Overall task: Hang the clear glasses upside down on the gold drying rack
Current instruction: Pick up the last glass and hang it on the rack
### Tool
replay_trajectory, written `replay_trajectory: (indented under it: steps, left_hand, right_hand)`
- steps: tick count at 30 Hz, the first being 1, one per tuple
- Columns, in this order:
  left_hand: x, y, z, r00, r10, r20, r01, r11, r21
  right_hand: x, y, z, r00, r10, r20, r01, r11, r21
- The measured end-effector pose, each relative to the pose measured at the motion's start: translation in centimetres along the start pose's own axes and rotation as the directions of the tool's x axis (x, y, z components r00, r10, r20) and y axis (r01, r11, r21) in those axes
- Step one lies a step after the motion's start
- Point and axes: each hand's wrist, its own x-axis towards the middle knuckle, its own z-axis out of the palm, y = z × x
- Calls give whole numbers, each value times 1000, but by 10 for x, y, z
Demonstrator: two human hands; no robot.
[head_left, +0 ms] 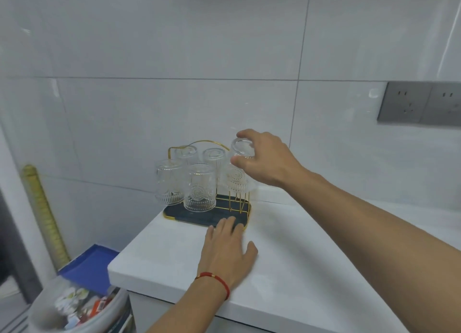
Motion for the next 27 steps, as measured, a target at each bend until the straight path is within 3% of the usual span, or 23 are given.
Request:
replay_trajectory:
  steps: [8, 13, 21, 24, 27]
  left_hand:
    - [0, 0, 1, 1000, 21, -10, -21, 1000, 2]
    - [-1, 1, 0, 998, 31, -55, -32, 999, -12]
    - [-3, 1, -2, 997, 34, -68, -37, 998, -47]
    - [-4, 3, -6, 996, 31, -87, -39, 995, -95]
    - [-11, 5, -13, 984, 92, -149, -112, 985, -131]
  right_hand:
    - [25, -2, 31, 986, 63, 152, -61, 998, -14]
    - [20, 3, 49, 983, 59, 172, -60, 998, -2]
    - [-2, 13, 70, 994, 46, 104, -33, 992, -119]
    - [-14, 13, 72, 994, 69, 83, -63, 996, -70]
    - [-43, 18, 67, 995, 33, -91, -31, 999, 25]
